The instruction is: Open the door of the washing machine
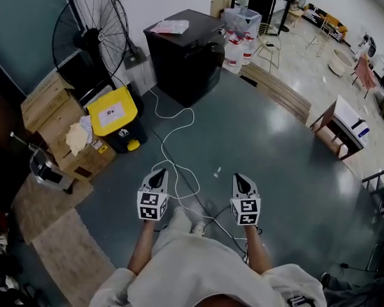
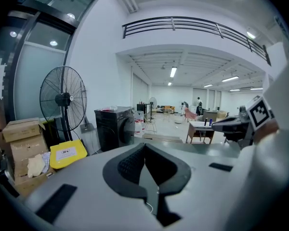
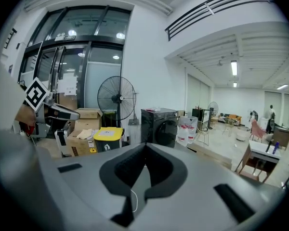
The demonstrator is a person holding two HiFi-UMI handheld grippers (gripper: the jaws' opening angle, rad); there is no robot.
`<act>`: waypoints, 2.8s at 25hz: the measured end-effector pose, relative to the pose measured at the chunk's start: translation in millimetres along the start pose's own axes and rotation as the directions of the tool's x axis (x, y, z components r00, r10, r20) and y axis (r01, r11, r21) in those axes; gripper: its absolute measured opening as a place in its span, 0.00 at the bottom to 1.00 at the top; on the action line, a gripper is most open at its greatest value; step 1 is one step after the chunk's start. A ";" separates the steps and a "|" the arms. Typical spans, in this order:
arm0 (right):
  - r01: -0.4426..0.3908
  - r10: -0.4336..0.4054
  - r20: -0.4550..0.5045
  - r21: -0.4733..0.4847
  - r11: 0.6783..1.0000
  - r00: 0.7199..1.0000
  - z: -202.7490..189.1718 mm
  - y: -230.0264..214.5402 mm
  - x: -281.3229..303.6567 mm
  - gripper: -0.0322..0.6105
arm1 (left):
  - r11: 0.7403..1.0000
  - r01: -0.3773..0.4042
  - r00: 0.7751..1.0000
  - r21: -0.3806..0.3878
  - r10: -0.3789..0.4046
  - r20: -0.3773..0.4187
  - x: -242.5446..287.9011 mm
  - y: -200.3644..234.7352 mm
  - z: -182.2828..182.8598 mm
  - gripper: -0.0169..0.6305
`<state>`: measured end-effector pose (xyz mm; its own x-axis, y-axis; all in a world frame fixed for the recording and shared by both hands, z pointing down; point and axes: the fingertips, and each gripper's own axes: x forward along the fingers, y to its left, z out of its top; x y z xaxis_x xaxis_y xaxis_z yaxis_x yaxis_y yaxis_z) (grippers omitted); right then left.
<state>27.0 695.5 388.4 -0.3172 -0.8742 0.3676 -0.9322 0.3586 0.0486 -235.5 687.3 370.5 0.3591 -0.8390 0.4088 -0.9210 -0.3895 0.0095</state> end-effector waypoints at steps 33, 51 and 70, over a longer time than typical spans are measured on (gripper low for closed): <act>0.043 -0.044 -0.026 -0.053 0.998 0.999 119.8 -120.3 310.2 0.05 | 0.996 0.080 0.997 -0.047 -0.081 -0.005 319.1 132.2 115.1 0.04; 0.059 -0.059 -0.015 -0.024 0.998 0.998 147.6 -155.6 412.4 0.05 | 0.993 0.118 0.993 0.001 -0.118 0.007 426.3 175.3 167.9 0.04; 0.000 -0.001 -0.027 -0.025 1.000 1.000 181.2 -256.5 576.4 0.05 | 0.998 0.058 0.998 -0.007 -0.058 -0.011 594.5 214.1 227.5 0.04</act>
<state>51.7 40.3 419.5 -0.3119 -0.8654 0.3920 -0.9274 0.3670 0.0722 -184.8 18.7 408.0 0.4106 -0.8107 0.4174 -0.8996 -0.4350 0.0402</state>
